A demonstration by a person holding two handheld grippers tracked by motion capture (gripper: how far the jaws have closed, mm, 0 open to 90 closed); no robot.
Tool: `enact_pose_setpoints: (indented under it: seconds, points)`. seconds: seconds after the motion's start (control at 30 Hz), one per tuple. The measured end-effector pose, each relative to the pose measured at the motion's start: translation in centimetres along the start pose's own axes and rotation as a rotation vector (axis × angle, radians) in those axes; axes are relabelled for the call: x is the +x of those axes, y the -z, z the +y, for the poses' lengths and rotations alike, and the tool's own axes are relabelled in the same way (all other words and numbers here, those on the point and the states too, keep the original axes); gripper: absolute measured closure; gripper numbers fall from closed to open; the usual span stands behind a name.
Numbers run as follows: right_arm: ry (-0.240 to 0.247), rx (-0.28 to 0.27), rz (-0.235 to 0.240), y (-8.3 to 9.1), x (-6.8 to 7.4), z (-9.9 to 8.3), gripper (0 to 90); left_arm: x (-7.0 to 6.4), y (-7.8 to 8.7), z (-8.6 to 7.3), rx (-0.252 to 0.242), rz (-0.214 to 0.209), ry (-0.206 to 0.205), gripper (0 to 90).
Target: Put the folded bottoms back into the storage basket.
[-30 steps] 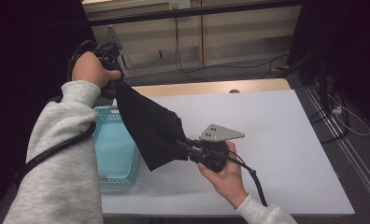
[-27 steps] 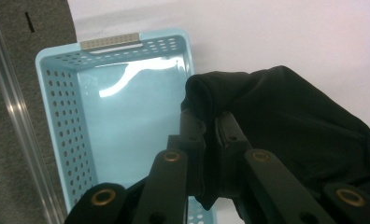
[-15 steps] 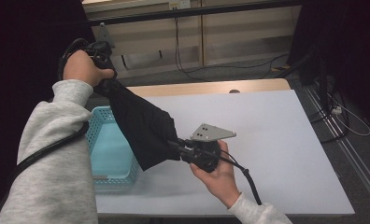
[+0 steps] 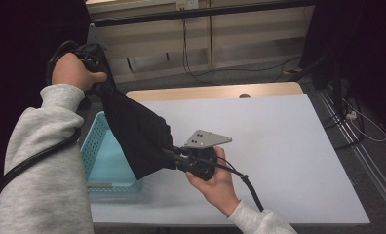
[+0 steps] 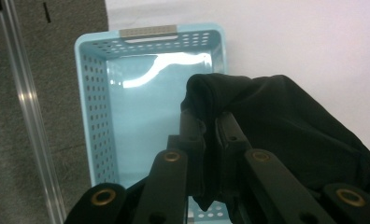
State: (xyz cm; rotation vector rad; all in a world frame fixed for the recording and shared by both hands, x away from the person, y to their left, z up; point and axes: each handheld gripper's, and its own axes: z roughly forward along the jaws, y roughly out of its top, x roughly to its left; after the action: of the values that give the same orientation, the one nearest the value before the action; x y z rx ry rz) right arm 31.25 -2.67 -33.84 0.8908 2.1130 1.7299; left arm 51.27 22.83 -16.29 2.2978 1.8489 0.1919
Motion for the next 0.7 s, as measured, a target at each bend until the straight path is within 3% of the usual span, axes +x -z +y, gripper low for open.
enact_pose_setpoints:
  seconds: [0.4, 0.7]
  points:
    - [0.010, 0.014, 0.036, -2.4, 1.3, 0.5, 81.9, 2.3, 0.5, -0.6, -0.015, 0.008, 0.024, 83.8]
    - [0.018, 0.023, 0.046, -3.7, 1.9, 0.6, 81.9, 3.7, 0.0, -0.9, -0.027, 0.002, 0.036, 83.8]
